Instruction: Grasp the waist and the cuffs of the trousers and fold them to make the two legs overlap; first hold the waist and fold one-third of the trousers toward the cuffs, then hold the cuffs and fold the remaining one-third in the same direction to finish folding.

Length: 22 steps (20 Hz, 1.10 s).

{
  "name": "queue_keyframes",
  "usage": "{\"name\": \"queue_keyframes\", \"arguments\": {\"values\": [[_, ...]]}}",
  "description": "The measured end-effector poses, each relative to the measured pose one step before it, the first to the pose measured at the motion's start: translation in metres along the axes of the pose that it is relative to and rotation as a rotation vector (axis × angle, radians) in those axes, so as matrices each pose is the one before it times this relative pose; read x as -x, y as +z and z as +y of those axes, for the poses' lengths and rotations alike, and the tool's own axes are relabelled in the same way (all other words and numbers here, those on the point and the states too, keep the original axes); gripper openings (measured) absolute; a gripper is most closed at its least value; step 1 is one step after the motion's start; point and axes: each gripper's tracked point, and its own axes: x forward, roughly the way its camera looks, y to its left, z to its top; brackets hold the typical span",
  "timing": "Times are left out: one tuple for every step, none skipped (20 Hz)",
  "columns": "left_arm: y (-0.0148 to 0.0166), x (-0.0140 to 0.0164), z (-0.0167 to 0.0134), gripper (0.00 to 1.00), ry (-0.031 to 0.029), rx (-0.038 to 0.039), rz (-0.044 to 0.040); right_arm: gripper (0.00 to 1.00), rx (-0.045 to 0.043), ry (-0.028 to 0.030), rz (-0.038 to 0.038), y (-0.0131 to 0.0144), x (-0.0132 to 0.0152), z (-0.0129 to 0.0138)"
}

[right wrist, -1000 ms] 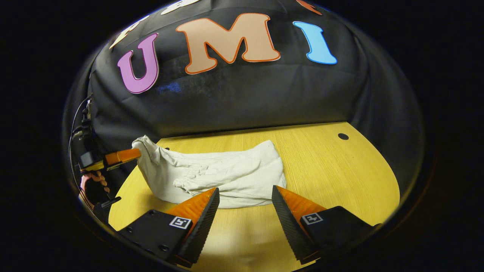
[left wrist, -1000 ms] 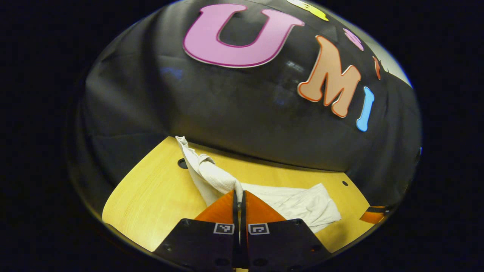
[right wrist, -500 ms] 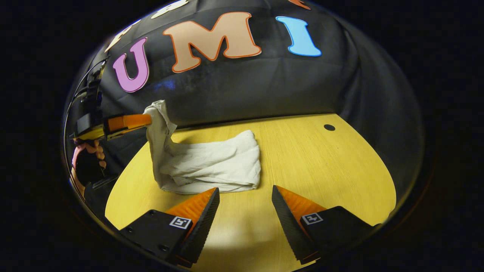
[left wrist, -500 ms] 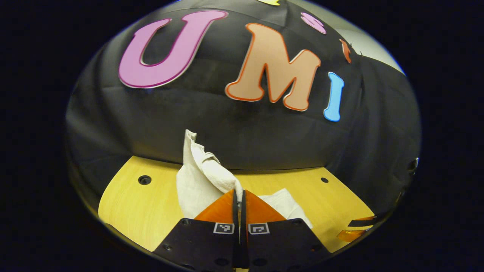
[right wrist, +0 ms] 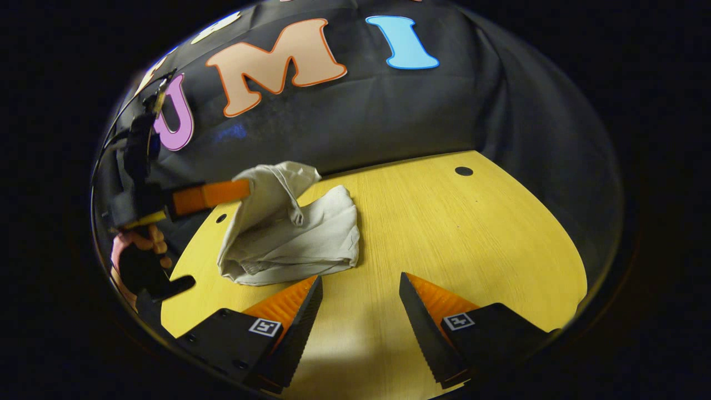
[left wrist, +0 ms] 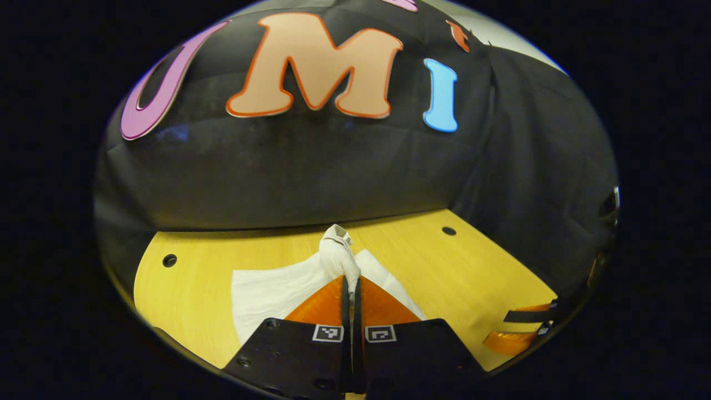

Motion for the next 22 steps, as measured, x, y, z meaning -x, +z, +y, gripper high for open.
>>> {"name": "queue_keyframes", "arguments": {"values": [[-0.01026, -0.00279, -0.00866, 0.00, -0.00689, -0.02450, 0.01901, 0.90, -0.00196, -0.00510, 0.00029, -0.00021, 0.00058, -0.00436], [-0.00862, -0.00327, -0.00817, 0.02, -0.00549, -0.02367, 0.01434, 0.90, -0.00093, -0.00433, 0.00242, -0.00063, 0.00122, -0.00431], [-0.00990, -0.00371, -0.00198, 0.03, -0.01184, -0.01896, 0.01807, 0.90, -0.00227, -0.00412, 0.00134, -0.00074, 0.00095, -0.00399], [-0.00737, -0.00355, -0.00870, 0.07, -0.01869, -0.01222, 0.01445, 0.90, -0.00338, -0.00196, 0.00205, -0.00036, 0.00120, -0.00277], [-0.00605, -0.00012, -0.00764, 0.09, -0.02556, -0.00887, 0.01737, 0.90, -0.00236, -0.00096, 0.00112, -0.00141, 0.00021, -0.00125], [-0.00466, 0.00071, -0.00490, 0.14, -0.00675, -0.00819, 0.00558, 0.90, -0.00109, -0.00256, -0.00085, 0.00093, 0.00158, -0.00092], [-0.00498, -0.00165, -0.00696, 0.18, -0.01905, 0.00173, 0.00663, 0.90, -0.00114, -0.00072, -0.00309, -0.00066, 0.00144, -0.00013], [-0.00049, -0.00089, -0.00795, 0.39, -0.02081, 0.00524, -0.00363, 0.90, -0.00296, -0.00024, -0.00468, 0.00133, 0.00212, 0.00005], [-0.00220, 0.00078, -0.00708, 0.61, -0.01683, 0.00593, -0.01058, 0.90, -0.00367, 0.00210, -0.00400, 0.00055, 0.00288, 0.00152], [0.00372, 0.00441, -0.00475, 0.82, -0.01154, 0.00107, -0.01408, 0.90, -0.00137, 0.00308, -0.00568, 0.00111, 0.00246, 0.00136], [0.00097, 0.00374, 0.00089, 0.84, -0.00074, -0.00498, -0.01113, 0.90, 0.00184, 0.00415, -0.00335, 0.00028, 0.00212, 0.00198], [0.00262, 0.00660, 0.00311, 0.83, 0.00706, -0.00689, -0.01114, 0.90, 0.00638, 0.00632, -0.00493, 0.00096, 0.00351, 0.00224], [0.00239, 0.00514, 0.00350, 0.83, 0.01533, -0.00136, -0.01355, 0.90, 0.01002, 0.00636, -0.00901, 0.00146, 0.00286, 0.00388], [0.00384, 0.00855, 0.00460, 0.83, 0.01366, 0.00457, -0.01492, 0.90, 0.01070, 0.00813, -0.00770, 0.00173, 0.00232, 0.00418], [0.00484, 0.00913, 0.00359, 0.83, 0.00685, 0.00868, -0.02058, 0.90, 0.01374, 0.01325, -0.00938, 0.00238, 0.00350, 0.00519], [0.00422, 0.01069, 0.00578, 0.83, 0.01674, 0.01099, -0.01576, 0.84, 0.01648, 0.00966, -0.01304, 0.00265, 0.00424, 0.00469], [0.00157, 0.01218, 0.00693, 0.83, 0.01572, 0.00873, -0.00533, 0.94, 0.01557, 0.00905, -0.01255, 0.00267, 0.00291, 0.00577], [0.00167, 0.01339, 0.00635, 0.84, 0.02289, 0.00043, -0.00801, 0.89, 0.01198, 0.00788, -0.01065, 0.00320, 0.00399, 0.00485], [-0.00026, 0.01205, 0.00955, 0.84, 0.02292, -0.00151, -0.00834, 0.95, 0.00800, 0.01192, -0.00964, 0.00227, 0.00352, 0.00607], [0.00086, 0.01030, 0.00814, 0.84, 0.01911, -0.00520, -0.01124, 0.95, 0.00481, 0.01475, -0.01322, 0.00403, 0.00254, 0.00697], [0.00074, 0.01147, 0.00829, 0.84, 0.01903, -0.00392, -0.00660, 0.97, 0.00476, 0.01275, -0.01207, 0.00449, 0.00325, 0.00835], [-0.00018, 0.01076, 0.00754, 0.84, 0.01559, -0.00102, 0.00000, 0.96, 0.00550, 0.00764, -0.01390, 0.00365, 0.00314, 0.00637]]}}
